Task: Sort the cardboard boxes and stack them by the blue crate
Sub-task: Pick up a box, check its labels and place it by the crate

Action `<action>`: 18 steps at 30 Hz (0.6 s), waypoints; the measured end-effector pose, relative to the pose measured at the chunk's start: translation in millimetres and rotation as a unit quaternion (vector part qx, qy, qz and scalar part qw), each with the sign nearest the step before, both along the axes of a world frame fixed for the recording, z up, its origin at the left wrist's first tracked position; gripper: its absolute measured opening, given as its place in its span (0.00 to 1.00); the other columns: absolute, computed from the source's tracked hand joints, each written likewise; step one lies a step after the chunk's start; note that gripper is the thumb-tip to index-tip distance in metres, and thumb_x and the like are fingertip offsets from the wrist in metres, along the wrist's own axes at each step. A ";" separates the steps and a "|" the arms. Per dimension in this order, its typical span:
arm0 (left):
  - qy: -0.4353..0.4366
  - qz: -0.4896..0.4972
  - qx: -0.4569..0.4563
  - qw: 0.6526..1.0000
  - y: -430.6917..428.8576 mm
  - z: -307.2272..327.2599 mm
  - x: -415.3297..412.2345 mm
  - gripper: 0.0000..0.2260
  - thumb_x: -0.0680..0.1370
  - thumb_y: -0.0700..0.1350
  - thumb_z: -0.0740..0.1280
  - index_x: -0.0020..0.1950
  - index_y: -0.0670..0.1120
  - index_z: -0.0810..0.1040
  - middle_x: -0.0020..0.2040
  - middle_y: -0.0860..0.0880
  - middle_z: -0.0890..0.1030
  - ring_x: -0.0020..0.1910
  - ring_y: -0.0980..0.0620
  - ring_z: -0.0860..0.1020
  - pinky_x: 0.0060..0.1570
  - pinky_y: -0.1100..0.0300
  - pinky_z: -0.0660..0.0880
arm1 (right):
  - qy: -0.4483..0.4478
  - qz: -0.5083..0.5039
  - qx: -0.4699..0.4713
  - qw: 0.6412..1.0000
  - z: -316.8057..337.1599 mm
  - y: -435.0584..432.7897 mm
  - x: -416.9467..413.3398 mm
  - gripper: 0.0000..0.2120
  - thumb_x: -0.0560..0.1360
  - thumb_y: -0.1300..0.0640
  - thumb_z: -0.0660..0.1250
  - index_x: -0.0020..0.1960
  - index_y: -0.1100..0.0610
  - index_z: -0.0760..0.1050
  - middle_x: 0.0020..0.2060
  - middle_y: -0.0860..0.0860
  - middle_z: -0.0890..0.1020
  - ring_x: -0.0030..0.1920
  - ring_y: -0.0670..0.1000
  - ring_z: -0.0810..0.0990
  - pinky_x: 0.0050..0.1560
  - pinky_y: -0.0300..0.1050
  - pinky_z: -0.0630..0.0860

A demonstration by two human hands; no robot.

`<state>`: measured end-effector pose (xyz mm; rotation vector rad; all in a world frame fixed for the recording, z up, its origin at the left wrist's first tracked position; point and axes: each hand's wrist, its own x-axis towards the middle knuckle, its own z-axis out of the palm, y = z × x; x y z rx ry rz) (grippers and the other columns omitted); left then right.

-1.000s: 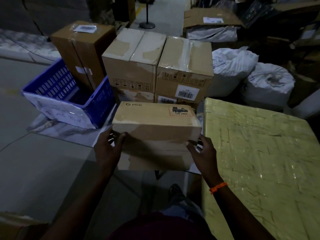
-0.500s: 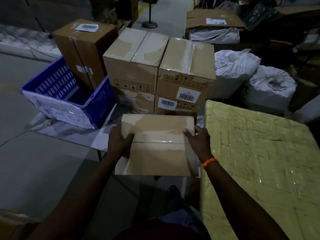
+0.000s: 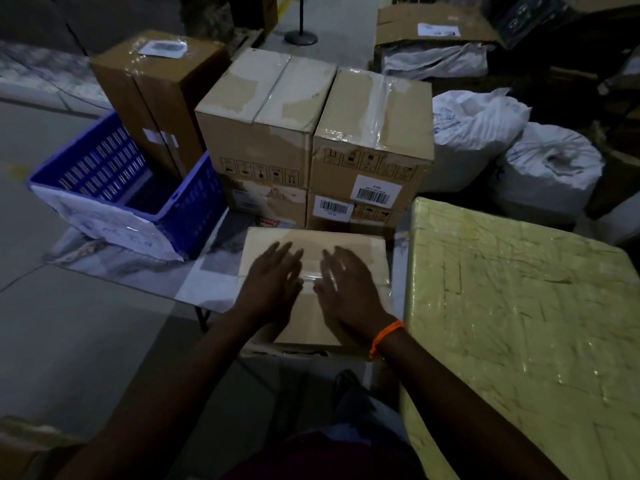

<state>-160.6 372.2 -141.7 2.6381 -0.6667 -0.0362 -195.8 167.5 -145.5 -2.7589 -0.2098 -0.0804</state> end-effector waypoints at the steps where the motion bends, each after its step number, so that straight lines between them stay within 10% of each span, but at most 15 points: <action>1: 0.011 -0.020 0.019 1.000 -4.7 -2.6 1.9 0.24 0.83 0.53 0.61 0.78 0.47 0.67 0.79 0.43 0.66 0.80 0.42 0.59 0.76 0.40 0.61 | 0.017 0.021 -0.019 0.999 -2.7 6.1 2.6 0.28 0.83 0.44 0.57 0.80 0.55 0.64 0.78 0.59 0.67 0.79 0.61 0.62 0.77 0.64 0.62; 11: 0.059 -0.026 0.098 0.993 -8.5 -15.8 5.0 0.36 0.78 0.62 0.39 0.81 0.49 0.61 0.83 0.47 0.58 0.81 0.44 0.56 0.78 0.44 0.52 | 0.054 0.020 -0.028 0.998 -10.8 12.6 4.7 0.27 0.85 0.44 0.49 0.82 0.51 0.59 0.82 0.54 0.59 0.83 0.57 0.53 0.81 0.62 0.48; 18: 0.043 -0.038 0.070 0.996 5.4 -1.6 -45.7 0.31 0.80 0.62 0.49 0.78 0.48 0.68 0.80 0.45 0.64 0.80 0.43 0.60 0.76 0.39 0.58 | 0.023 0.025 0.029 0.999 -9.1 -4.6 -51.1 0.29 0.82 0.43 0.52 0.78 0.56 0.69 0.77 0.58 0.70 0.78 0.60 0.65 0.77 0.62 0.60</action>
